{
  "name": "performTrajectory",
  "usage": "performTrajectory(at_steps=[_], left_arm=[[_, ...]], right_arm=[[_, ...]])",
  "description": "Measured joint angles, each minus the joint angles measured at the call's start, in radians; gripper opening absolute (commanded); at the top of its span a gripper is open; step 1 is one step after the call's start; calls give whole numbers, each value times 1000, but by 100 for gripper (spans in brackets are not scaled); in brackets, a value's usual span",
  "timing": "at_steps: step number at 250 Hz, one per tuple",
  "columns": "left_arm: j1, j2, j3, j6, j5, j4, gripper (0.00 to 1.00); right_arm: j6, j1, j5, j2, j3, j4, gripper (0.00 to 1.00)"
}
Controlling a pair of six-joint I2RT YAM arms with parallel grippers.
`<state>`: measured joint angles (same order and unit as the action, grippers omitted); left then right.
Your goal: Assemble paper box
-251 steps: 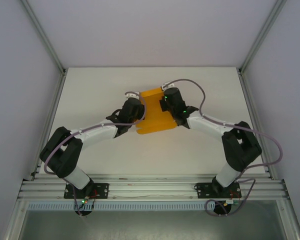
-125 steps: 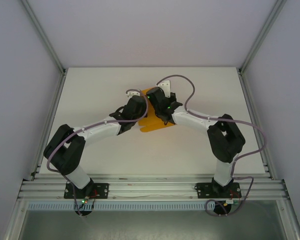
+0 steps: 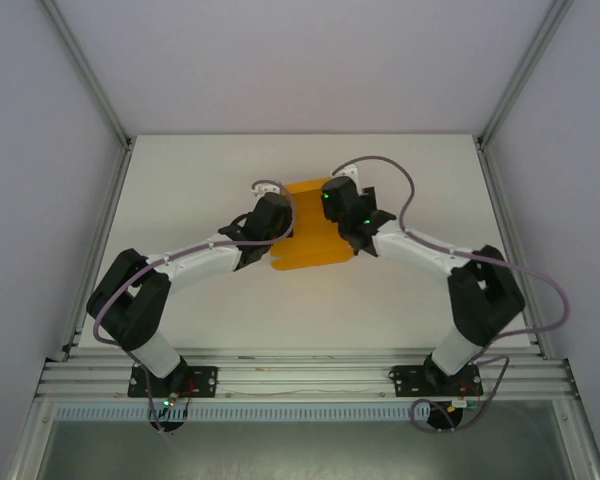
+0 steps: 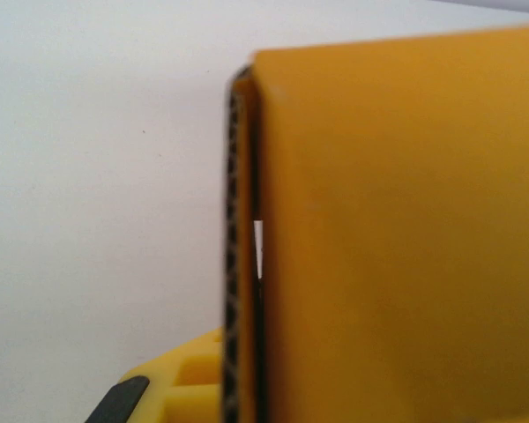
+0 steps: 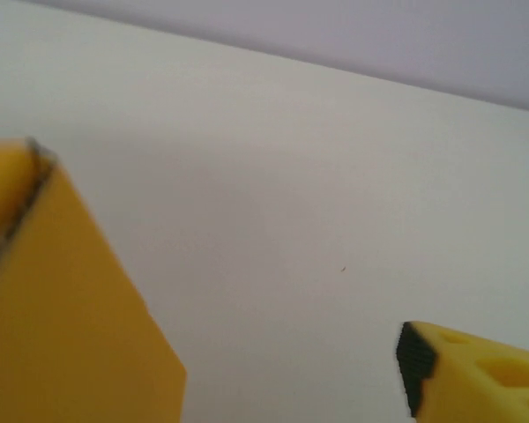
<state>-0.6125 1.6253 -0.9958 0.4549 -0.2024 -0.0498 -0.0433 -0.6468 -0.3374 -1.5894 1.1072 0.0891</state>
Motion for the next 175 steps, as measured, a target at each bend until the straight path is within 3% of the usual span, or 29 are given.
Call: performTrajectory(at_steps=[51,86,118,135,175], left_arm=[[-1,-8,10,-19,8,1,0],[13,-38,10,-69,67,12,0],[72,-64,-8,-116,169,85,0],[105,-71,-32,-180,224,149,0],[139,-88,-134,-487,438,430,0]], right_arm=[[-24,-5,186,206,-138,-38,100],[46,19,187,351,-207,-43,100],[200,106,163,467,-203,31,100],[273,158,138,523,-203,88,100],[332,208,121,602,-203,234,100]])
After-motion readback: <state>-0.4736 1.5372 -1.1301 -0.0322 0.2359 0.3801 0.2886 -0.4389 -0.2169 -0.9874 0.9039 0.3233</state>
